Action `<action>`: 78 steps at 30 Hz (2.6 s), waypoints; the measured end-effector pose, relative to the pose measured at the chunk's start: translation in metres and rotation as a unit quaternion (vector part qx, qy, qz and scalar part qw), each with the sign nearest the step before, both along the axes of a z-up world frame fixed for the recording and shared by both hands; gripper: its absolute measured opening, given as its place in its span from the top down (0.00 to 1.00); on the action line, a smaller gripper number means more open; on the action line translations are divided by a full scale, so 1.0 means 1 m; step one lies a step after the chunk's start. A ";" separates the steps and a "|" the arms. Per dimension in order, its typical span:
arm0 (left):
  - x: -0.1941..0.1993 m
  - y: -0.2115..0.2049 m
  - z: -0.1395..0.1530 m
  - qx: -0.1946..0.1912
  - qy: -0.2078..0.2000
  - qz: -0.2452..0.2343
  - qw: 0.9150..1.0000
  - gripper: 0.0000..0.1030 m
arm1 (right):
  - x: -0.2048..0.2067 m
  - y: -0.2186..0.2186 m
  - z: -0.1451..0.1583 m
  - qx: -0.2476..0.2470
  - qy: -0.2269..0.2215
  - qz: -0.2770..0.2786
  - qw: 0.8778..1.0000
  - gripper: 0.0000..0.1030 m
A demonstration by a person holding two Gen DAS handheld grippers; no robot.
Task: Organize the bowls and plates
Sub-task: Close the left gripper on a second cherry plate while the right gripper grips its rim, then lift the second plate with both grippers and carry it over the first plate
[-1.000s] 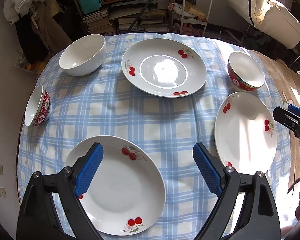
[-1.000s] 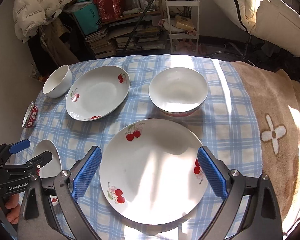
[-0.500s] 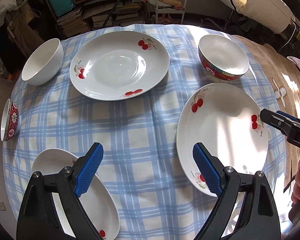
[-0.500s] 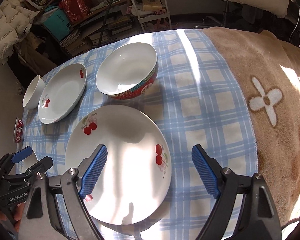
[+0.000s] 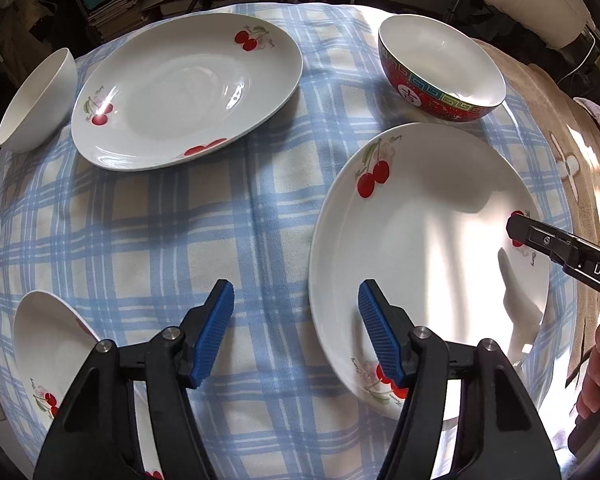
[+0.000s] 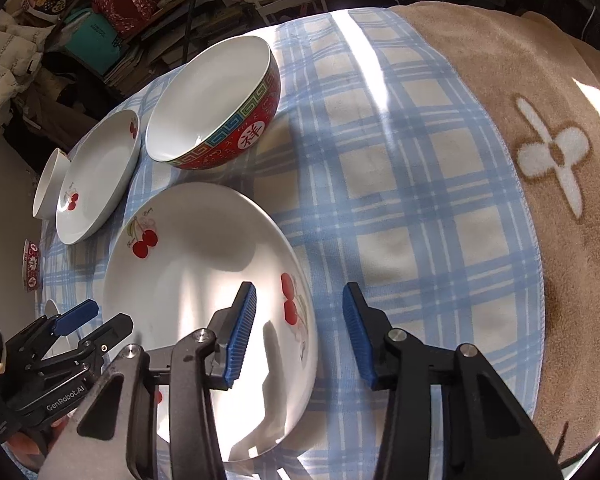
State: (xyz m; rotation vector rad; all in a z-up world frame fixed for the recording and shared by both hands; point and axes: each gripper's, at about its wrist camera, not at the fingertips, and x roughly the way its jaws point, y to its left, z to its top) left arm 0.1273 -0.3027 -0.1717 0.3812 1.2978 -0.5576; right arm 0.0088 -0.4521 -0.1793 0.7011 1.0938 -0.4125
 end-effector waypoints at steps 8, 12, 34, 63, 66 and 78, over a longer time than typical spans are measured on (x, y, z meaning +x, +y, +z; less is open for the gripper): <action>-0.006 -0.002 -0.003 -0.034 0.020 -0.001 0.999 0.83 | 0.000 0.003 -0.001 0.004 -0.001 0.009 1.000 0.83; -0.011 -0.006 0.000 -0.026 0.003 -0.015 1.000 0.83 | 0.000 0.005 -0.001 0.004 -0.001 0.007 1.000 0.83; 0.008 0.061 0.052 -0.045 0.000 0.025 0.999 0.85 | 0.022 0.054 0.043 -0.017 -0.035 0.063 0.997 0.82; 0.013 0.256 0.102 -0.055 -0.027 0.140 0.988 0.85 | 0.099 0.228 0.091 -0.050 -0.075 0.207 0.974 0.82; 0.012 0.269 0.096 -0.052 -0.023 0.146 0.988 0.85 | 0.103 0.238 0.084 -0.046 -0.072 0.216 0.973 0.82; 0.014 0.293 0.053 -0.039 0.007 0.175 0.984 0.85 | 0.117 0.262 0.052 -0.038 -0.051 0.243 0.968 0.82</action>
